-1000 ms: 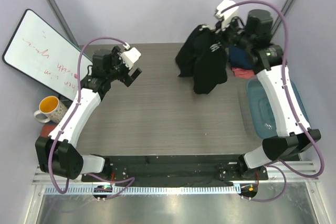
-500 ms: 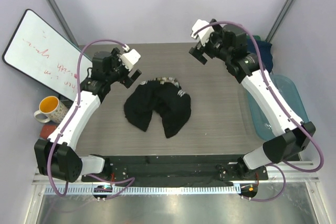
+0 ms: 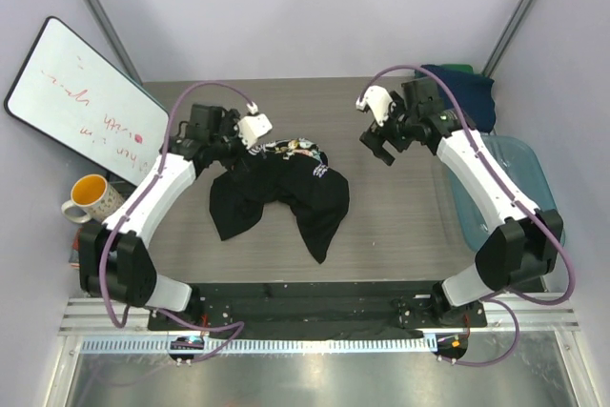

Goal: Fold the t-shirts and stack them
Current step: Move the tshirt to the center of the board, then flatten out the tshirt

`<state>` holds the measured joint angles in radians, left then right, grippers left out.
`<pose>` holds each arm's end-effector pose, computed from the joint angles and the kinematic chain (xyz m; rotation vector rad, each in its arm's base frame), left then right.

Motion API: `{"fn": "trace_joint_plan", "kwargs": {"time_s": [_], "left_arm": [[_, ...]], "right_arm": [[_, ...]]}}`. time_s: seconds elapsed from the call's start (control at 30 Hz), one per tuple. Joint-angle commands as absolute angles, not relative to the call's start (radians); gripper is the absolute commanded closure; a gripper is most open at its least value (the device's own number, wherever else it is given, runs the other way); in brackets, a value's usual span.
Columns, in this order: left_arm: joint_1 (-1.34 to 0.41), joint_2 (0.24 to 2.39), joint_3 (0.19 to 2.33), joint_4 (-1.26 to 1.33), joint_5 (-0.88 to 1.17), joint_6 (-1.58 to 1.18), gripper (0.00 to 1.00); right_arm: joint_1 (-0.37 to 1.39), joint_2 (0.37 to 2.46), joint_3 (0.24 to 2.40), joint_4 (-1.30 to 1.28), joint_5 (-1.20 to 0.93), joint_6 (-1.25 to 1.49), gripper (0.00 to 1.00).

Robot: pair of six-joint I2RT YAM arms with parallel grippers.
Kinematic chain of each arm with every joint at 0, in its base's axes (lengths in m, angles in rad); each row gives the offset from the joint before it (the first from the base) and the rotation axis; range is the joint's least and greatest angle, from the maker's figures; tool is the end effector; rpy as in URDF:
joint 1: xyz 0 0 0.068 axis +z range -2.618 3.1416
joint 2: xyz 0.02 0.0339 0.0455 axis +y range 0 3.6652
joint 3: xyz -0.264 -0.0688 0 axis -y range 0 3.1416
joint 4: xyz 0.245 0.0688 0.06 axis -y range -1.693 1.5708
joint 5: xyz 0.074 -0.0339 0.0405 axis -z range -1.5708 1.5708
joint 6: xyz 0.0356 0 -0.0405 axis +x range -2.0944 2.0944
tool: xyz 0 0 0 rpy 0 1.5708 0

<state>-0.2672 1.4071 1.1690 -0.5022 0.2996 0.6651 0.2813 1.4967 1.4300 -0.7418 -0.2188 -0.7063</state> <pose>0.2952 -0.0917 0.3016 1.1551 1.9598 -0.1380 0.3091 0.0974 0.3417 -1.2065 2.0228 0.0538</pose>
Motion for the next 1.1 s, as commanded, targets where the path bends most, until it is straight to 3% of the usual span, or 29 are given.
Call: {"fn": "trace_joint_plan", "kwargs": {"time_s": [0.0, 0.37, 0.57, 0.77, 1.07], "left_arm": [[-0.298, 1.494, 1.201, -0.676, 0.322, 0.77, 0.0], [-0.298, 1.353, 0.99, -0.527, 0.183, 0.839, 0.0], [-0.267, 1.243, 0.867, -0.304, -0.058, 0.625, 0.0], [-0.196, 1.246, 0.879, -0.238, -0.196, 0.493, 0.0], [-0.061, 1.371, 1.023, -0.285, -0.23, 0.33, 0.0]], "right_arm": [[0.281, 1.514, 1.402, -0.755, -0.259, -0.707, 0.01], [0.419, 1.588, 1.615, -0.802, -0.46, -0.634, 0.04], [0.494, 1.683, 1.677, -0.808, -0.502, -0.64, 0.05], [0.6, 1.801, 1.715, -0.802, -0.5, -0.66, 0.07], [0.721, 1.993, 1.905, -0.822, -0.541, -0.66, 0.09]]}}
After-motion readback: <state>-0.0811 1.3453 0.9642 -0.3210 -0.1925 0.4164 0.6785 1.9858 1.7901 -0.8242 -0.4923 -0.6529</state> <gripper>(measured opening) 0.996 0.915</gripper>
